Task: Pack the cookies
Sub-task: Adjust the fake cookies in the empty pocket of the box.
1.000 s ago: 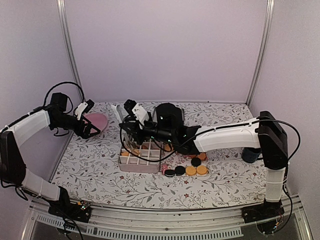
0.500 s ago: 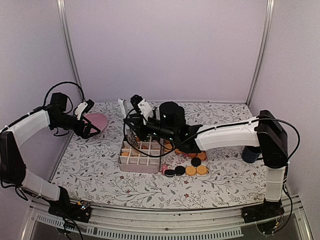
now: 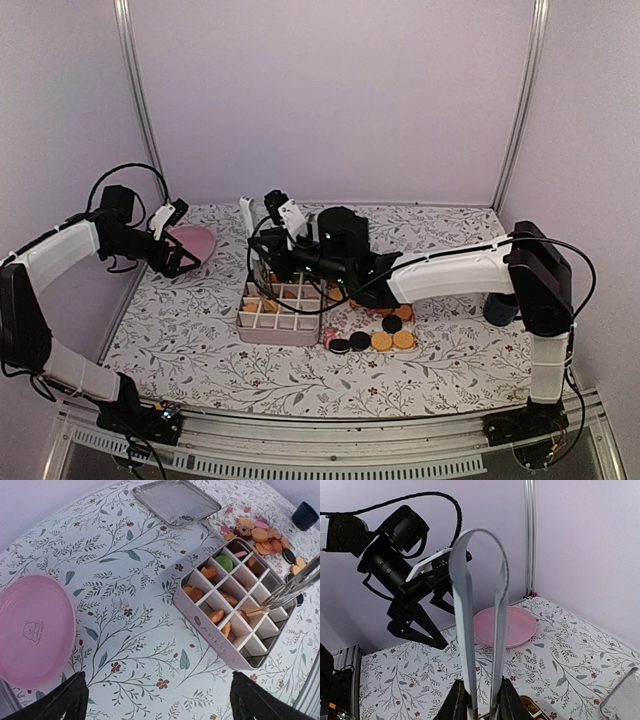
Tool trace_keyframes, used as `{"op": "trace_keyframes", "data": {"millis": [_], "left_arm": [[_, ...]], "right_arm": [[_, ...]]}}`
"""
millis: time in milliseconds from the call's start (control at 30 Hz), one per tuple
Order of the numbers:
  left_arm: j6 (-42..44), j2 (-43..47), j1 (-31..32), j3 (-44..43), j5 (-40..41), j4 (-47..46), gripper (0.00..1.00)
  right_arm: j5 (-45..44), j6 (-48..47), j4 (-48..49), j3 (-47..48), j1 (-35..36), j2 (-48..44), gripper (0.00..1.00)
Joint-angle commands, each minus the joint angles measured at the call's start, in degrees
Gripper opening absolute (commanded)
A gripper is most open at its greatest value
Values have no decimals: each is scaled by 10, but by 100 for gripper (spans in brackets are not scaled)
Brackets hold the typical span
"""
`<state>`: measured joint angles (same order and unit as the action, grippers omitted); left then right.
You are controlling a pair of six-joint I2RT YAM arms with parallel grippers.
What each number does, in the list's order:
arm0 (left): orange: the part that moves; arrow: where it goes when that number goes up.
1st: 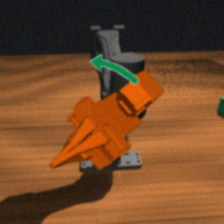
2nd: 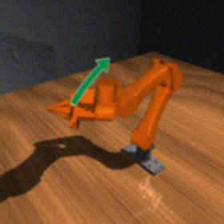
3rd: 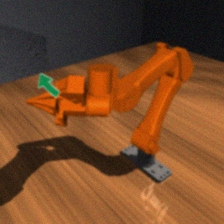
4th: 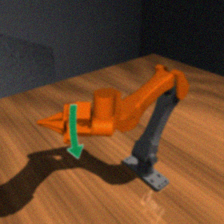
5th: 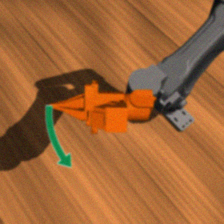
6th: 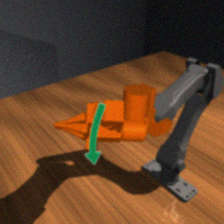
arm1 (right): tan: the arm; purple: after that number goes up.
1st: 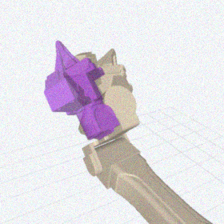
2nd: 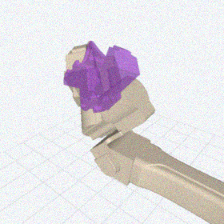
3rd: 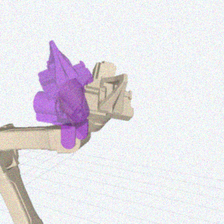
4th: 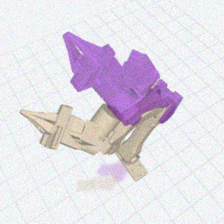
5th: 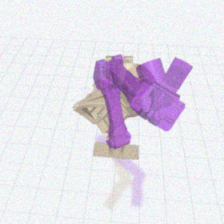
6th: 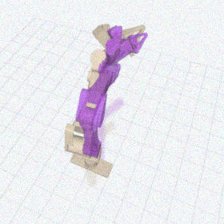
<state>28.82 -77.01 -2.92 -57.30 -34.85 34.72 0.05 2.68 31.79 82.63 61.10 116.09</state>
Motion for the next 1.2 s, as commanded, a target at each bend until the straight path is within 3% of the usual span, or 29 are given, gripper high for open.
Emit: {"op": "trace_keyframes", "data": {"millis": [0,500,933,1033,1167], "left_arm": [[3,12,-5,6,-2,-4,99],[3,10,-4,2,-4,-4,99],[5,9,-4,1,-1,-4,99],[4,8,-5,0,-2,-4,99],[5,7,-5,2,-2,-6,99]], "right_arm": [[-19,8,33,7,-2,19,0],[-56,-13,25,-41,-2,4,0],[-21,-13,19,-26,-2,1,0],[-19,-9,20,-26,-2,-13,8],[-1,0,22,-34,-2,-26,10]]}}
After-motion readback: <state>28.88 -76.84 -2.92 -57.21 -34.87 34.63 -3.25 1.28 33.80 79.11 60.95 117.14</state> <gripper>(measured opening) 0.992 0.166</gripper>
